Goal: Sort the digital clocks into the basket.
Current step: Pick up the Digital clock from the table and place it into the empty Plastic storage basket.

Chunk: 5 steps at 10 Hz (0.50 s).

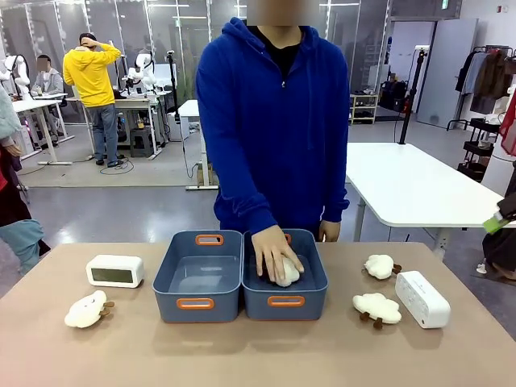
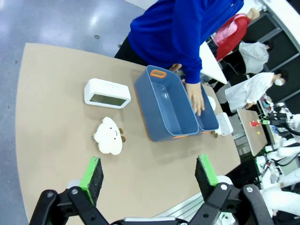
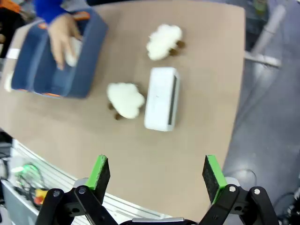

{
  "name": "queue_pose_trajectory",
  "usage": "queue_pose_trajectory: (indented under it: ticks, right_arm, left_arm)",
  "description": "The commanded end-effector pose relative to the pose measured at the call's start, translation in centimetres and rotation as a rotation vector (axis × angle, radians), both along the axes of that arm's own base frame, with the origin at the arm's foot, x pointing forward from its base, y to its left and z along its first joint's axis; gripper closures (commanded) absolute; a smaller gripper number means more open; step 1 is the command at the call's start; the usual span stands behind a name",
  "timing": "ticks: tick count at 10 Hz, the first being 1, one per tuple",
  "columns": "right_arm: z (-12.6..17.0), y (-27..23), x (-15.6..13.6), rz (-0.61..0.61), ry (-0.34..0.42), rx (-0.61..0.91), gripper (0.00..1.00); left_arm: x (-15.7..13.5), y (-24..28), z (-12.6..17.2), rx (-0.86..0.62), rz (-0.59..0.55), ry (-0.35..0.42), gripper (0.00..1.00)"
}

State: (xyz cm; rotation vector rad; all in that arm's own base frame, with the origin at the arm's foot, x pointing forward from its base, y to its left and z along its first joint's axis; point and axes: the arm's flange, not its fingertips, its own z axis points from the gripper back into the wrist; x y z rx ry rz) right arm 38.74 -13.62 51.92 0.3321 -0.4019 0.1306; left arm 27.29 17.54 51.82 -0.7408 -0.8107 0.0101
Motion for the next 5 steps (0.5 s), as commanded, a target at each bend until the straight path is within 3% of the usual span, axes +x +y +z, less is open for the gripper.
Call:
queue_pose_trajectory:
  ticks: [1, 3, 5]
  right_arm:
    - [-2.0, 2.1, 3.7, 0.008, 0.132, -0.128, 0.00]
    - [-6.8, 4.8, 7.2, -0.053, 0.144, -0.247, 0.00]
    - [-9.8, 6.5, 8.5, -0.053, 0.204, -0.249, 0.00]
  left_arm:
    - [0.0, 0.0, 0.0, -0.002, -0.009, 0.003, 0.00]
    - [0.0, 0.0, 0.0, -0.002, -0.009, 0.003, 0.00]
    - [0.0, 0.0, 0.0, -0.002, -0.009, 0.003, 0.00]
